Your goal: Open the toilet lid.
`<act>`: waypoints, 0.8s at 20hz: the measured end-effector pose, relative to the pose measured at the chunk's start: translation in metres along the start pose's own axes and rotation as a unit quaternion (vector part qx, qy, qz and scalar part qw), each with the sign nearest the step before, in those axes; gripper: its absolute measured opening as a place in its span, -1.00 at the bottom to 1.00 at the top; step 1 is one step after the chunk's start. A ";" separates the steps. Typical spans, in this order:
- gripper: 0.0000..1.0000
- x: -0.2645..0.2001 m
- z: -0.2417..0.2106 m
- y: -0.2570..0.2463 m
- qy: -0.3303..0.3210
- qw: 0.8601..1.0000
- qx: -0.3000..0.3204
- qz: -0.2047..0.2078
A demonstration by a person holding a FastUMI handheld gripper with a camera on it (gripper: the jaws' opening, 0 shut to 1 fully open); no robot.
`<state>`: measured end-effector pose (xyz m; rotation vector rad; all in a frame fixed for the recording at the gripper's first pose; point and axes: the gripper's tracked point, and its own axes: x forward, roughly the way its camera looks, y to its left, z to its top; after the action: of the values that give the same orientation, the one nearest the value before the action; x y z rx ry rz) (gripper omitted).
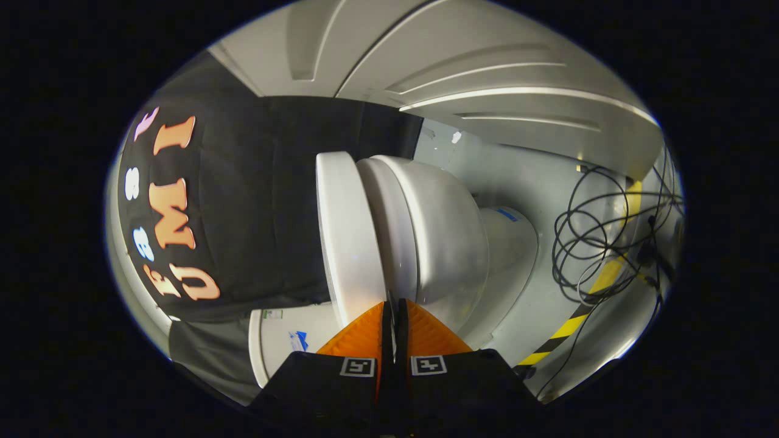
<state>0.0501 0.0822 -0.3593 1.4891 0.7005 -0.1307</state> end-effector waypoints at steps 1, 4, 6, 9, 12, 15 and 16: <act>-0.84 -0.001 0.001 0.000 -0.007 1.000 -0.005 -0.001; -0.85 0.001 0.006 -0.002 -0.047 0.993 -0.101 -0.037; -0.84 -0.002 0.006 0.009 -0.060 0.988 -0.135 -0.040; -0.84 -0.004 0.003 0.017 -0.071 0.982 -0.170 -0.050; -0.84 -0.006 0.002 0.030 -0.082 0.975 -0.199 -0.052; -0.84 -0.003 0.006 0.055 -0.128 0.951 -0.273 -0.064; -0.84 -0.004 0.008 0.067 -0.144 0.938 -0.308 -0.069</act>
<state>0.0829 0.0815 -0.3002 0.7982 0.5397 -0.2101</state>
